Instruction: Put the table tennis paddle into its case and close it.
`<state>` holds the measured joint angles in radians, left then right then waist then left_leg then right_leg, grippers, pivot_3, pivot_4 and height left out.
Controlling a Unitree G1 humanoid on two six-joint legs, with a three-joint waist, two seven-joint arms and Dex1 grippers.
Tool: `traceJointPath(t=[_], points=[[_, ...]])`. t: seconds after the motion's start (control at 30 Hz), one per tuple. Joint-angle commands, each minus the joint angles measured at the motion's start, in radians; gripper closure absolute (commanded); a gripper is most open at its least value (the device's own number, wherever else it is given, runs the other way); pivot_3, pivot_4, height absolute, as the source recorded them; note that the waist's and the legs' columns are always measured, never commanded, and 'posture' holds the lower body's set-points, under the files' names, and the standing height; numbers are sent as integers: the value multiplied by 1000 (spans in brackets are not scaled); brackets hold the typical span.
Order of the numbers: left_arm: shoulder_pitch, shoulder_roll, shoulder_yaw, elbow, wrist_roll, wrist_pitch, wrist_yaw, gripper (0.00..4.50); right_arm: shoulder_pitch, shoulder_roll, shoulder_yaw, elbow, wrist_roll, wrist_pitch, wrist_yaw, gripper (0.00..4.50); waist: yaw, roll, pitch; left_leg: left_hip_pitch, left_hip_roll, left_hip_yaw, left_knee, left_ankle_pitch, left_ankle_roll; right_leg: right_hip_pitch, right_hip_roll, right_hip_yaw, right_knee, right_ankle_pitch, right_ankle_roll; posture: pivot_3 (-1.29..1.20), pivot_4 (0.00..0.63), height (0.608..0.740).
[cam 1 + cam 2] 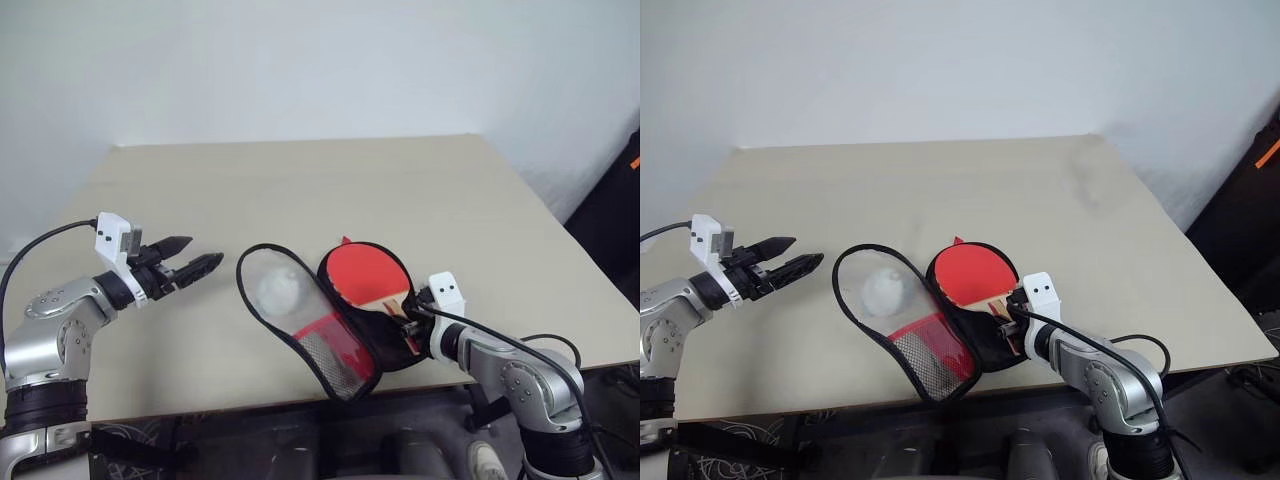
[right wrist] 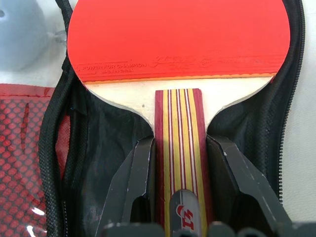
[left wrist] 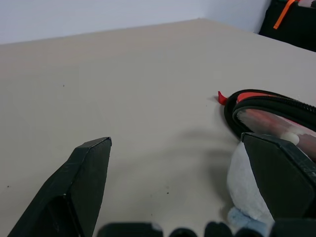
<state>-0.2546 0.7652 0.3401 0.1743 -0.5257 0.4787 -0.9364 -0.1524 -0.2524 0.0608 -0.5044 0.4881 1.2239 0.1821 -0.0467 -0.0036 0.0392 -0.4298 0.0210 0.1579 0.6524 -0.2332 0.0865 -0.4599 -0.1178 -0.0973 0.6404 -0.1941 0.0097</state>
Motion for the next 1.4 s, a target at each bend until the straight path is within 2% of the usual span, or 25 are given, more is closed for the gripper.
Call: traceJointPath(t=[0.03,0.3,0.33,0.37,0.6,0.8,0.97,1.07,1.2,1.4], points=[[-15,8,27,-37,-15,-7,7,0,-42,20,-7,-34,2,29,-19,3386,0,0,0,0,0,0,0,0,0,0,0,0,0,0,0,0,0,715],[-11,-15,15,-41,-11,-14,18,0,-116,68,-7,-34,3,109,-43,3386,-1,0,0,0,6,3,3,0,0,0,3,-2,0,2,-4,0,0,715],[-10,-17,14,-40,-10,-15,18,0,-119,68,-7,-36,3,113,-41,2658,0,0,0,0,6,3,3,0,-1,0,3,-2,0,2,-4,0,0,715],[-10,-20,13,-41,-9,-16,20,0,-123,66,-7,-39,5,118,-38,2453,0,0,0,0,6,2,3,0,-1,0,3,-2,0,2,-4,0,0,715],[-8,-31,10,-35,-4,-27,25,0,-160,-9,-69,-66,26,139,15,52,0,0,0,0,6,3,4,0,-1,0,2,-3,0,3,-4,0,0,715],[-7,-31,-4,-26,-1,-25,8,0,-238,-206,-211,-107,125,48,220,52,1,0,0,0,6,3,5,0,0,0,1,-4,-1,3,-4,0,0,715],[0,-51,-40,-29,3,-18,-3,0,-250,-363,-263,-18,110,-51,319,52,1,-1,0,0,7,1,6,-1,1,1,1,-6,-2,3,-4,0,0,715],[3,-82,-80,-61,10,-21,5,590,-267,-394,-271,22,103,-87,328,0,1,-1,1,0,7,1,9,-1,3,2,0,-6,-2,3,-4,0,0,715],[-17,-144,-145,-140,-3,3,25,1967,-281,-396,-275,42,106,-107,322,0,1,-2,1,0,9,1,11,-1,3,3,0,-7,-1,3,-5,0,0,715],[-161,-319,-286,-246,-7,56,105,1967,-279,-389,-288,80,100,-129,302,0,27,-3,2,-1,9,-2,16,-3,6,6,0,-11,-1,3,-4,0,0,715]])
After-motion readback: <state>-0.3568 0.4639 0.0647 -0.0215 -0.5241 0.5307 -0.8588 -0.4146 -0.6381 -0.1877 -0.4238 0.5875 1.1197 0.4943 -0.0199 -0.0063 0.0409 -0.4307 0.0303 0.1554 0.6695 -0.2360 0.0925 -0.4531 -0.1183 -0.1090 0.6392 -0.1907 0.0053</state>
